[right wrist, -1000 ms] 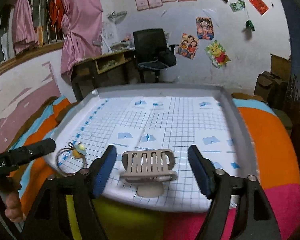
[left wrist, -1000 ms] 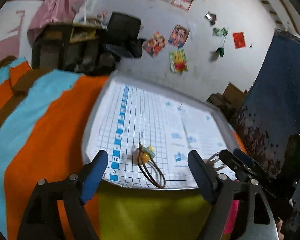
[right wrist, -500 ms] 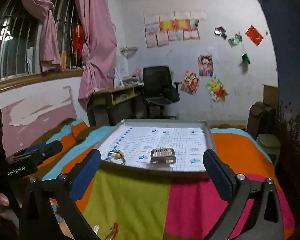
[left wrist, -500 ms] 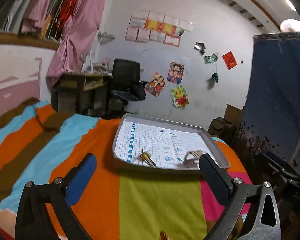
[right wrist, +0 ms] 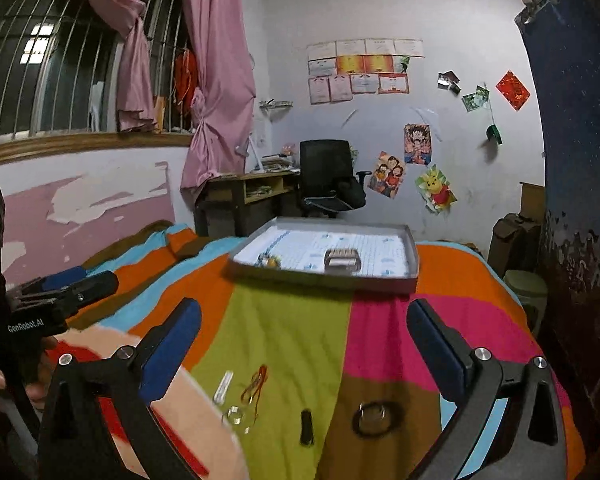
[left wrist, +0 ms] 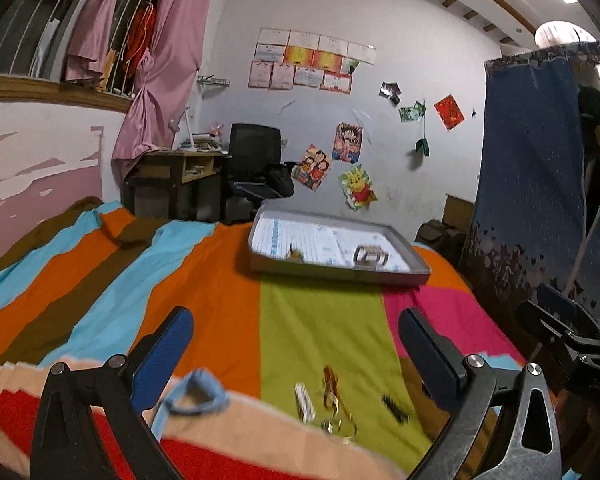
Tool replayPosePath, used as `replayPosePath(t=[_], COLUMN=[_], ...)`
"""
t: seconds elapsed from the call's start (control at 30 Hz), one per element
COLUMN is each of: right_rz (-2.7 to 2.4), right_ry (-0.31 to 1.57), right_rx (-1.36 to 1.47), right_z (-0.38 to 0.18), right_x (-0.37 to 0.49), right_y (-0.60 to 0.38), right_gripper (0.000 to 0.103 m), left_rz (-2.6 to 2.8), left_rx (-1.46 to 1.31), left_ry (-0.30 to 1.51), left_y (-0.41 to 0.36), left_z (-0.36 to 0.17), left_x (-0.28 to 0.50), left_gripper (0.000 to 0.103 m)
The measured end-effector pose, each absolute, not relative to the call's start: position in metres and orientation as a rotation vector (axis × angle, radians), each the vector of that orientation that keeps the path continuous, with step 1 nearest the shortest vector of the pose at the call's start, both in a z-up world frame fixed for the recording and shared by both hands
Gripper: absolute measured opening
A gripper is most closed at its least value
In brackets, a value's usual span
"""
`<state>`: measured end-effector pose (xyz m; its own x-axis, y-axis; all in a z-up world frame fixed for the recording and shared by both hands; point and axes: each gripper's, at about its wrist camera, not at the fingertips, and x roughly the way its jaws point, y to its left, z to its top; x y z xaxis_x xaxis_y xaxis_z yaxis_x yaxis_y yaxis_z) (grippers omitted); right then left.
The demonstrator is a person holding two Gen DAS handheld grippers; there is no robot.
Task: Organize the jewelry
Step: 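Withdraw both tools from the tray back toward the remaining jewellery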
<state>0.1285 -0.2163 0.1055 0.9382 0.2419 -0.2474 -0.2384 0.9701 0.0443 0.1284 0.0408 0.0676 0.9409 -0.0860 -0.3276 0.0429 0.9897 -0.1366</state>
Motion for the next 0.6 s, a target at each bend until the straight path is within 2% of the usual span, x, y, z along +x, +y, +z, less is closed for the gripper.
replayPosePath(t=[0.37,0.6], right_rz=[0.253,0.237], right_ry=[0.337,0.386], right_rx=[-0.050,-0.016], right_z=[0.062,0.041], right_x=[0.084,0.082], right_y=[-0.218,-0.217], right_gripper=[0.101,0.101], left_rz=[-0.058,-0.059], left_rx=[-0.151,-0.123], left_ry=[0.574,0.603], left_y=[0.038,0.031], left_z=[0.013,0.000], left_x=[0.093,0.089], left_gripper=[0.103,0.103])
